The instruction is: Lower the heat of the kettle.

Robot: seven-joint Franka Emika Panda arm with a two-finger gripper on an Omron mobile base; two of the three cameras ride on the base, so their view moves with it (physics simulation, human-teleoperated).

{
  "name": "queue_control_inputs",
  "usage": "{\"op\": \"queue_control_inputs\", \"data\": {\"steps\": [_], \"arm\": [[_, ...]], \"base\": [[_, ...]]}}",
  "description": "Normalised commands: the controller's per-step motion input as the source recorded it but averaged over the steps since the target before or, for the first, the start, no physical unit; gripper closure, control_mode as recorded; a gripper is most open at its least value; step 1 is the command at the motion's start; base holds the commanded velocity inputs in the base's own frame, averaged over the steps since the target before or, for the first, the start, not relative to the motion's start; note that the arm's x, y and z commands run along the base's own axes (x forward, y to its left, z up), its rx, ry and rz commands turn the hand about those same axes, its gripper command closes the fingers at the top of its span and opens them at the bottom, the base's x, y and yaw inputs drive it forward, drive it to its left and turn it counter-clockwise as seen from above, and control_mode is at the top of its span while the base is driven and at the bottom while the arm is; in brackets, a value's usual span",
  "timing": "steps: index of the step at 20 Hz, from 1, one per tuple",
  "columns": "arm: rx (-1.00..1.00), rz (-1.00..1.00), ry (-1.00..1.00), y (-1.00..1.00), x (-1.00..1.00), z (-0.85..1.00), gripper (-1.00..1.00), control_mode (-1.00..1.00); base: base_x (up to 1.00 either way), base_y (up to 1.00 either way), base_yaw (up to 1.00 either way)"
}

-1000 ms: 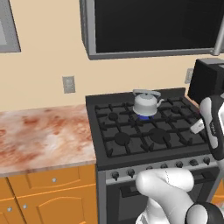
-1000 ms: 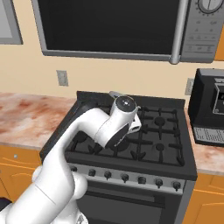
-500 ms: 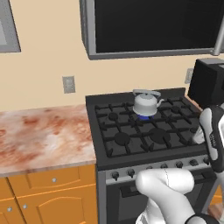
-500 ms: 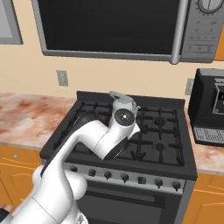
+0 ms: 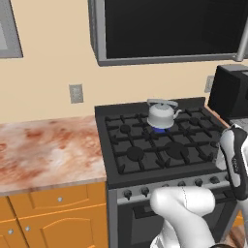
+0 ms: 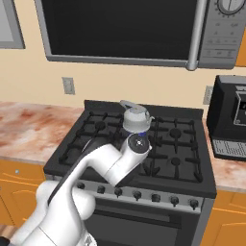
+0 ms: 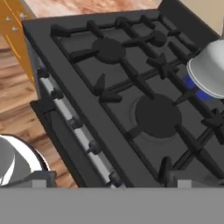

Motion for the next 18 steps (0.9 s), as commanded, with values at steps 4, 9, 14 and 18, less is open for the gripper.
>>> {"op": "queue_control_inputs", "data": {"steps": [4, 9, 14, 18], "arm": [[-0.07, 0.24, -0.14, 0.00, -0.15, -0.28, -1.00, -1.00], [-0.08, 0.29, -0.15, 0.00, -0.04, -0.28, -1.00, -1.00], [-0.05, 0.26, -0.23, -0.11, -0.10, -0.26, -1.00, -1.00], [-0.04, 0.16, -0.26, -0.23, -0.24, -0.33, -1.00, -1.00]], "base": [[0.00, 0.00, 0.00], [0.00, 0.00, 0.00], [0.00, 0.00, 0.00], [0.00, 0.00, 0.00]]}}
